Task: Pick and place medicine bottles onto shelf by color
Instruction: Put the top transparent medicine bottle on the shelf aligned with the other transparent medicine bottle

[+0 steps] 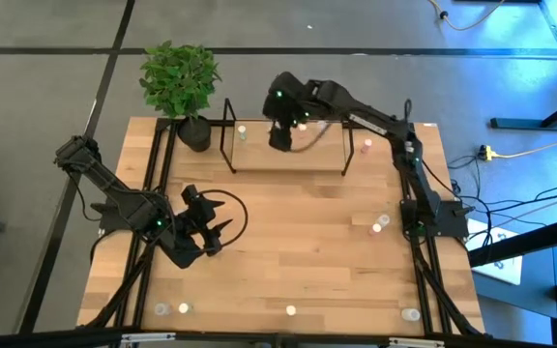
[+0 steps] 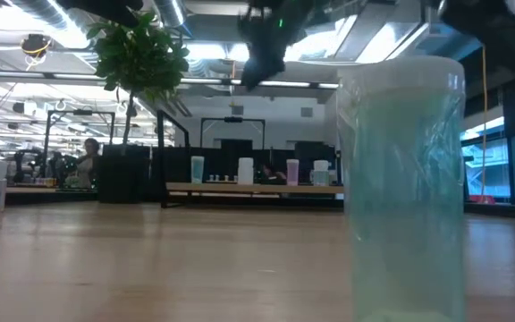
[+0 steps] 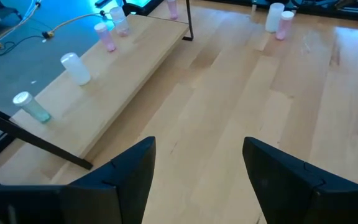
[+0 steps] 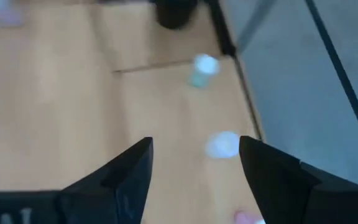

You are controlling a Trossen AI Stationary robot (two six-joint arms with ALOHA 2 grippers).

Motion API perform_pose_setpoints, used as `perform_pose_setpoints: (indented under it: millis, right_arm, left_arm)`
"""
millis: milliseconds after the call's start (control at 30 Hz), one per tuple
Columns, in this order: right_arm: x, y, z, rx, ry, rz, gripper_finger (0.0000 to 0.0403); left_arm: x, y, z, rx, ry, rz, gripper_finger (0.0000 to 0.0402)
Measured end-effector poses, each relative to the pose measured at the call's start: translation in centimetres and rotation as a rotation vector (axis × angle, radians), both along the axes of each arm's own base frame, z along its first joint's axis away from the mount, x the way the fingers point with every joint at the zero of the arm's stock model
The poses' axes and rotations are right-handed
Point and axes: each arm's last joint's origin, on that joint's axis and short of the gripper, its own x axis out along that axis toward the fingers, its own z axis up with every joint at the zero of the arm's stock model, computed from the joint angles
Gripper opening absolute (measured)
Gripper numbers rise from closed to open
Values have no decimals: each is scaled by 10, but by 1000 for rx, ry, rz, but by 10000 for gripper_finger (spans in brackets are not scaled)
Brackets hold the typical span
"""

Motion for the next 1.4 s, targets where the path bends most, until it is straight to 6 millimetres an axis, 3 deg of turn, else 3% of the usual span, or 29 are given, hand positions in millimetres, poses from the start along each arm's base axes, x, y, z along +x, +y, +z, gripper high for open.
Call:
perform_pose_setpoints:
  millis: [267, 433, 600, 900, 1400]
  right_arm:
    - [-14, 94, 41, 9, -33, 376, 241]
    - [-19, 140, 45, 49, -7, 555, 241]
    - [-24, 174, 42, 85, 49, 631, 241]
    - [-26, 208, 42, 95, 51, 701, 241]
    - [-30, 217, 40, 157, 89, 645, 241]
  left_arm:
    - [-3, 2, -2, 9, 30, 6, 236]
    - [-8, 4, -5, -27, 78, 29, 236]
    - [-13, 6, -9, -83, 153, 40, 236]
    - [-28, 19, -17, -237, 374, 175, 236]
    - [-36, 28, -19, -274, 489, 277, 236]
